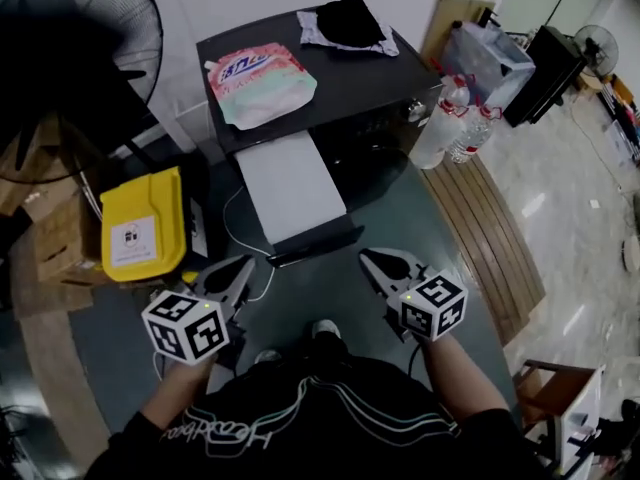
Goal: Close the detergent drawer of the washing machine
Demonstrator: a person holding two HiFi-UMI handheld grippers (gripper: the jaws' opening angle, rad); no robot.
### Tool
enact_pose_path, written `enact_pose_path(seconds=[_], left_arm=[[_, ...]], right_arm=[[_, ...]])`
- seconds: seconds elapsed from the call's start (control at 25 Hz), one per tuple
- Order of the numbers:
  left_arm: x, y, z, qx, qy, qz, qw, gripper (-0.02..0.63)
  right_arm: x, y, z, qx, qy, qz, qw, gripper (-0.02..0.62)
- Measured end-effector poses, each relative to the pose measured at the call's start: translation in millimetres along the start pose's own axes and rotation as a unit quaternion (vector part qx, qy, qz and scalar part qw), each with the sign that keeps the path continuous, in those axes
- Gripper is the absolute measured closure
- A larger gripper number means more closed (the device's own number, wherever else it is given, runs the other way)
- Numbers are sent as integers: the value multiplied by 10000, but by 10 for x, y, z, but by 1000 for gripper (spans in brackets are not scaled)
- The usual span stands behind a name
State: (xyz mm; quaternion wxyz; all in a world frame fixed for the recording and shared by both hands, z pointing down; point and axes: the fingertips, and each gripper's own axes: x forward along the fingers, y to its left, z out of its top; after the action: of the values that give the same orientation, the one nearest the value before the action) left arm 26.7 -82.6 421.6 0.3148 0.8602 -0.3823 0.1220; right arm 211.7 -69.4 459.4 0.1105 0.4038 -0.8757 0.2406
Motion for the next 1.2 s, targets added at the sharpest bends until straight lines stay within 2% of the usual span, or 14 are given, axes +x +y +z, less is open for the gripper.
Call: enact_pose_path(seconds=[0.28,0.52,0.72,0.96,1.2], left_arm=[[91,307,-237,-300,-129,579,9978,578],[67,615,-442,-463,-330,1025,9931,578],[68,780,-614,-806,-401,1209,9886,578],[64,926,-736,-713,-367,1438,9863,578],[116,972,-796,-796,-307,1384,9867,578]], right_arm=[[291,-286,-413,-178,325,101,9993,568],[588,-418,-765,-431,528,-40,9977,568],[763,-437,-976,-740,775,-131,9942,568],[913,-531,-1053,-429,667,-437,9959,568],[992,-574,-1064,-211,571,-610,9963,568]])
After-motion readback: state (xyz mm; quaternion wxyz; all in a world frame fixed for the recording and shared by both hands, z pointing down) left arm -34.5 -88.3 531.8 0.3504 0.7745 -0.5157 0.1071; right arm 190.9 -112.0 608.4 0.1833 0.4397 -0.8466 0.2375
